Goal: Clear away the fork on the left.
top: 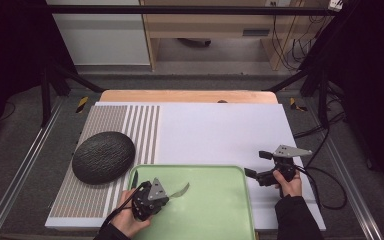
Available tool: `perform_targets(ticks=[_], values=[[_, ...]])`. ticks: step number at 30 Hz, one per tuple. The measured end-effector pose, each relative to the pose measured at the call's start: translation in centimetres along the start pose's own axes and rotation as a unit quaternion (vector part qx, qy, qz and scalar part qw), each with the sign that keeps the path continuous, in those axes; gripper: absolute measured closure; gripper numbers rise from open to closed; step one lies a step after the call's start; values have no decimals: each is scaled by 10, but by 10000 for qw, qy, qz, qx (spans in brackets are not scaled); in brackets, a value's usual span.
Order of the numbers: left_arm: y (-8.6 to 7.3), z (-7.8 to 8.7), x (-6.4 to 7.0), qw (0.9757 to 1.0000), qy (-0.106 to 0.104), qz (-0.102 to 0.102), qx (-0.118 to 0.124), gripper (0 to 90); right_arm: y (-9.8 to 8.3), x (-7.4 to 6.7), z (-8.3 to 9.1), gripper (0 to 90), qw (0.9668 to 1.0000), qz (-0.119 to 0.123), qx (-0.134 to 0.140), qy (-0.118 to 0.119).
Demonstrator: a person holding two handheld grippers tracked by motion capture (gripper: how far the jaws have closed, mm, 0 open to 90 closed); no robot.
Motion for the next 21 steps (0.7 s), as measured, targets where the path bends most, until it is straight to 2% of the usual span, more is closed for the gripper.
perform_targets(ticks=[21], values=[[-1, -2, -15, 9999, 134, 53, 36, 900, 0, 0, 0, 3, 10000, 0, -5, -9]])
Point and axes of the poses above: each handheld gripper's, and its own axes: z roughly backward along the jaws, y roughly out of its top, x roughly to its right, the point moved 9 cm from there along -z, roughly forward along the jaws, and after that the axes turned 2 degrees about y, right-handed, at the moved point
